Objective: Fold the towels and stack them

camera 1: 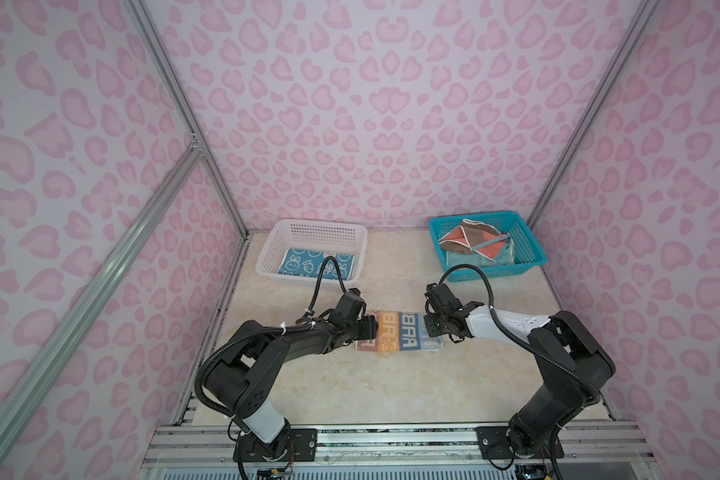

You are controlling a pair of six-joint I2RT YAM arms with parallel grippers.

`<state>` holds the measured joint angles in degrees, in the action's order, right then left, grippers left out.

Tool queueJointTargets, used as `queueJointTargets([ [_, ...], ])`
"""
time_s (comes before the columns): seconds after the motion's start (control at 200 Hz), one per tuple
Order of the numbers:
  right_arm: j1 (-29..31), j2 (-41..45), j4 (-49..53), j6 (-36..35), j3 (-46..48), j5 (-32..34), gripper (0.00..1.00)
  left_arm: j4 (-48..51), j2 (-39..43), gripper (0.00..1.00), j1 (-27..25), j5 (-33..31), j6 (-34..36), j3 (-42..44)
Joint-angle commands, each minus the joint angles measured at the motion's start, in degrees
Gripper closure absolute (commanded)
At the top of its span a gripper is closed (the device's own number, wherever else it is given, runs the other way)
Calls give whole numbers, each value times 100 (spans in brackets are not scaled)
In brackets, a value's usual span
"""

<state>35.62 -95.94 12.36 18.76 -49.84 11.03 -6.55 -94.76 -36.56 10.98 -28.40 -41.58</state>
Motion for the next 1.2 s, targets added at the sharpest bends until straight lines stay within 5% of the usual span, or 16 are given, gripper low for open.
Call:
queueJointTargets([
  [0.0, 2, -38, -5, -4, 70, -127, 75, 321, -118, 47, -7, 445, -157, 65],
  [0.12, 7, -12, -90, 11, 106, -137, 75, 371, -51, 63, -18, 479, -98, 37],
  [0.27, -4, 55, -189, 53, 155, -228, 73, 670, 23, 97, -18, 358, 67, -226],
  [0.61, -222, 1936, -530, -243, 1078, 237, 46, 3024, -436, 97, 7, -590, 1358, -2796],
  [0.89, -167, 3688, -1444, -649, 2192, -422, 49, 5411, -1896, 97, 389, -668, 2304, -6122],
  [1.195, 12, 3812, -1713, -757, 2622, -543, 52, 6992, -2918, 97, 1246, -92, 2636, -8896],
])
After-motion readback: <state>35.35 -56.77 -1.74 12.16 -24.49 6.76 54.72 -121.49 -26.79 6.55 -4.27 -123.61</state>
